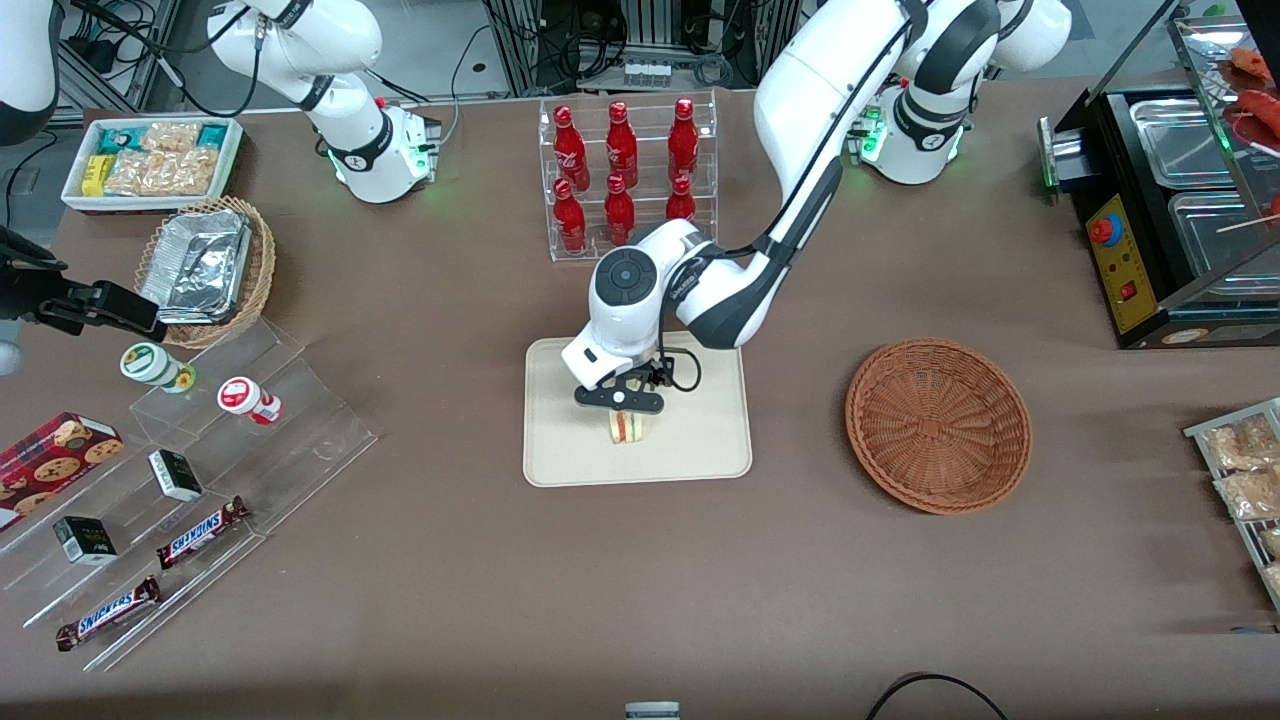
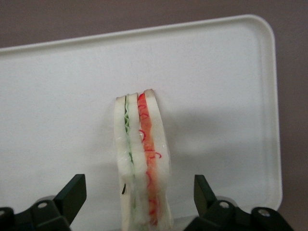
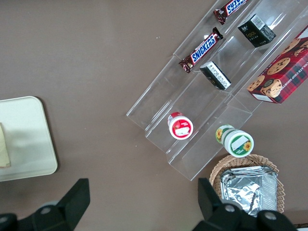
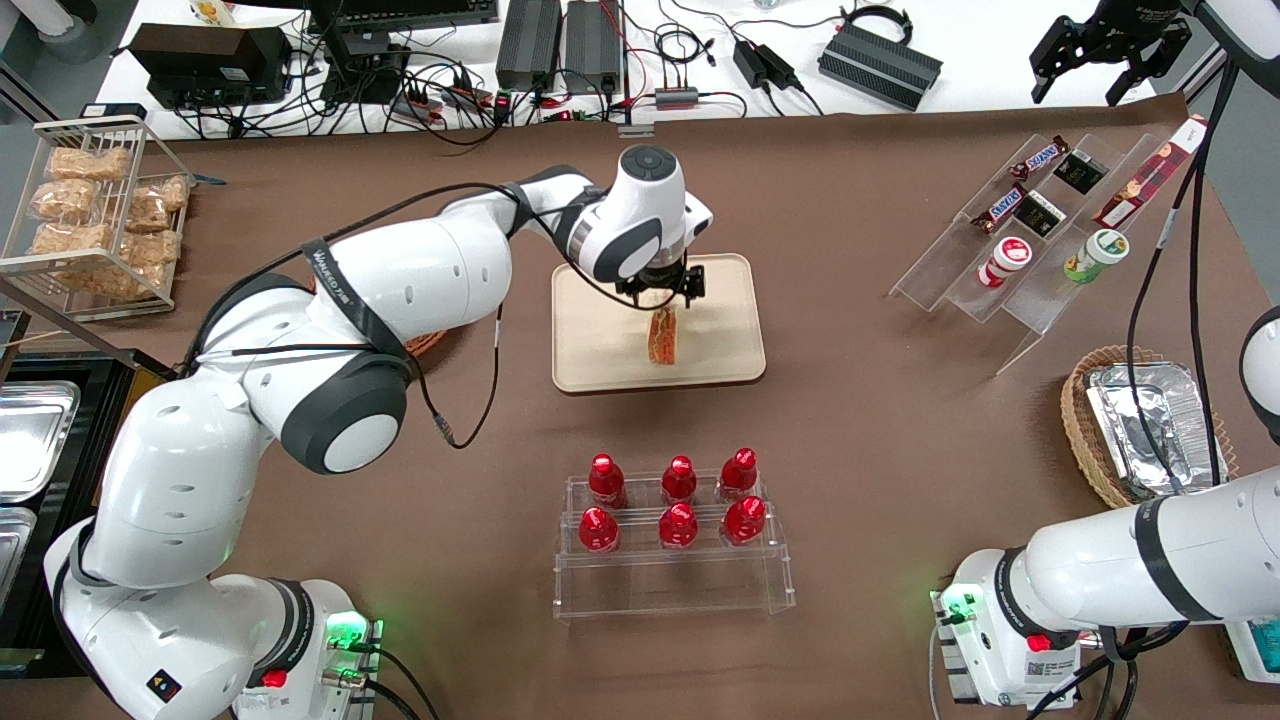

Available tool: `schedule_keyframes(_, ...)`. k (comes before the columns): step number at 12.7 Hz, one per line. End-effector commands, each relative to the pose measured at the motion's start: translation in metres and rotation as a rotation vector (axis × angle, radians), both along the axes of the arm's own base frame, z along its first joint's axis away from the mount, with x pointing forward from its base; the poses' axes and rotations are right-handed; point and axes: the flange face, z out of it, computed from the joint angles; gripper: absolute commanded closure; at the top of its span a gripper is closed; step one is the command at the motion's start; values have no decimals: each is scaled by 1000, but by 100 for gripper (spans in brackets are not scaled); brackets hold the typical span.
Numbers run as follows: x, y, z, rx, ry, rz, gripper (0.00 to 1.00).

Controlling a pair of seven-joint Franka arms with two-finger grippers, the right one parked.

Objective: Place sandwich from basket to tray

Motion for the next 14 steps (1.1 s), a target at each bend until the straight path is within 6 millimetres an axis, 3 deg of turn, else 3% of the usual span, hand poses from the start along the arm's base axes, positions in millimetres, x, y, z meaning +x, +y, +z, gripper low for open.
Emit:
schedule_keyframes(1, 9, 16, 51, 12, -16, 42, 0)
schedule_keyframes(2, 10, 21, 67, 9, -20, 51, 0)
schedule_keyframes(5, 33, 65, 129, 11, -18, 141, 0)
schedule_keyframes(10, 63, 177, 233, 41, 14, 264, 0)
schedule_keyframes(14, 64, 262, 283, 55, 18, 251, 0)
